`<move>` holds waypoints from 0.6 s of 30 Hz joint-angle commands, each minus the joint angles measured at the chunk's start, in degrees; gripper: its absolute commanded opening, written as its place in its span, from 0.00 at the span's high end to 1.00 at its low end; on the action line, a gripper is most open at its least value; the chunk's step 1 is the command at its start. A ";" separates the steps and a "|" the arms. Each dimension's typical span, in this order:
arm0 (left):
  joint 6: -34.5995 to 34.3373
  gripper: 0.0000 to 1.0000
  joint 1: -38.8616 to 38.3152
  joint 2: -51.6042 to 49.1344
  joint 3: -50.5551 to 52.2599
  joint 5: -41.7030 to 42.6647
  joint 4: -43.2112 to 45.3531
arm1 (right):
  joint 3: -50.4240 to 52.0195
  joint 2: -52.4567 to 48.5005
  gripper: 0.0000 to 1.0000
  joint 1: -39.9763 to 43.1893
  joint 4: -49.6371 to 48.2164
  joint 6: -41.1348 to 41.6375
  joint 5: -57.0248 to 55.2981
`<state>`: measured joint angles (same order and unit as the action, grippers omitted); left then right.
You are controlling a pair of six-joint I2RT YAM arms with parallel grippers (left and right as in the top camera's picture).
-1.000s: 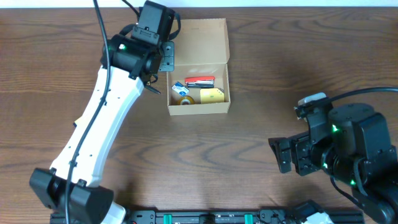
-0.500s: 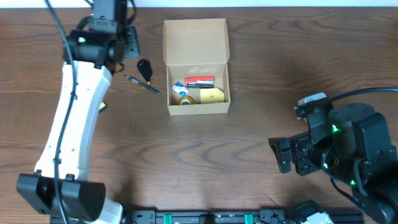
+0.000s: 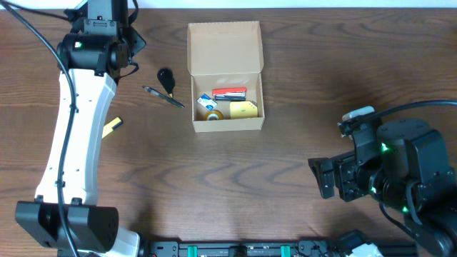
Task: Pack container
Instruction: 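Withdraw the left gripper from the box toward the yellow highlighter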
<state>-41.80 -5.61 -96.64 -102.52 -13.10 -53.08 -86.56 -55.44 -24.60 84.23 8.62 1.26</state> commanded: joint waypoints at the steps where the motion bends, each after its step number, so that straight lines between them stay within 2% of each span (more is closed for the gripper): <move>1: -6.73 0.40 0.37 -0.28 -0.94 -0.94 0.04 | -0.74 0.04 0.01 0.42 0.07 -0.57 -0.61; 14: -7.61 0.44 0.39 -1.18 -0.81 -4.26 -1.05 | -0.74 0.04 0.01 0.42 0.04 -0.57 -0.61; 18: -10.82 0.44 0.39 -3.89 -0.81 -5.51 -1.03 | -0.74 0.04 0.01 0.42 0.07 -0.57 -0.59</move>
<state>-49.74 -5.61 -97.73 -102.52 -16.19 -53.78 -86.56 -55.44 -24.60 84.23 8.62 1.26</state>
